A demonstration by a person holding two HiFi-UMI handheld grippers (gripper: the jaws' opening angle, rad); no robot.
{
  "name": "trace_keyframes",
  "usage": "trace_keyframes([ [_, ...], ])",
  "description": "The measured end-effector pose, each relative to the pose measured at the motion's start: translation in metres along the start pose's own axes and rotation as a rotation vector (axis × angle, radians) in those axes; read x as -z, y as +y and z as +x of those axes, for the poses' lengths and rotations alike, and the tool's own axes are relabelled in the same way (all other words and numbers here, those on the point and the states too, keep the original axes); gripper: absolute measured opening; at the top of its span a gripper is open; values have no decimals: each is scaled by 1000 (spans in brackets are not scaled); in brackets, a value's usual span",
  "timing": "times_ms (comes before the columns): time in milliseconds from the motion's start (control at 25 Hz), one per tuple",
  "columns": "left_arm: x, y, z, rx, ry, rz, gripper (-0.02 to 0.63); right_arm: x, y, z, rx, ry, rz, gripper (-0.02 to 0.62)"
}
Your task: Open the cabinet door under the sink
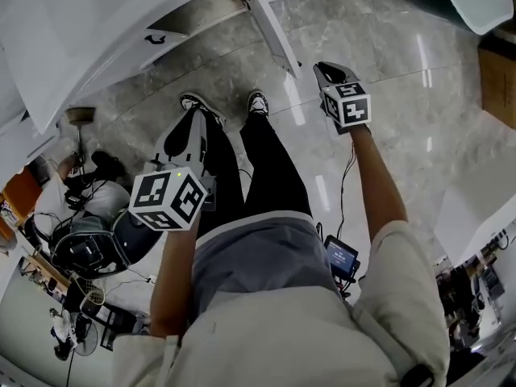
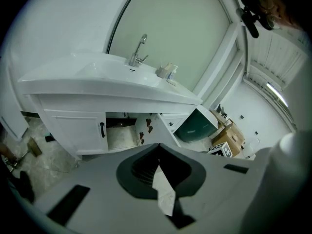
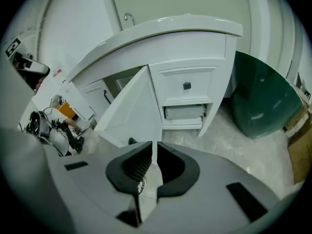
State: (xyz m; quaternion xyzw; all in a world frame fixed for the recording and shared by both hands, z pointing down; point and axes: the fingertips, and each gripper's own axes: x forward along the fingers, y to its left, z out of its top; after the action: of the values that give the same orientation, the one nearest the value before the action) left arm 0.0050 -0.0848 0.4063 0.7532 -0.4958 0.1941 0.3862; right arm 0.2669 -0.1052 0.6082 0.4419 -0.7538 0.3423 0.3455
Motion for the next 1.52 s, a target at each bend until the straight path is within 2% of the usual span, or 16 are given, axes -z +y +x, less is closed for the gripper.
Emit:
trace_keyframes([
  [280, 1, -6, -14, 17, -11, -18, 0, -19, 14, -28, -23, -51, 47, 35],
  [600, -12, -9, -29, 39, -41, -21, 0, -48, 52, -52, -46, -72, -55, 32],
  [880, -9, -7, -42, 46, -45, -33, 0, -77, 72, -74, -66, -130, -21, 32],
  [1040, -10, -6, -51, 51, -50, -29, 0, -92, 87, -88, -81, -152, -38, 32],
  [1520, -31, -7, -87, 32, -143, -30, 0, -120, 125, -139, -139, -235, -52, 32],
])
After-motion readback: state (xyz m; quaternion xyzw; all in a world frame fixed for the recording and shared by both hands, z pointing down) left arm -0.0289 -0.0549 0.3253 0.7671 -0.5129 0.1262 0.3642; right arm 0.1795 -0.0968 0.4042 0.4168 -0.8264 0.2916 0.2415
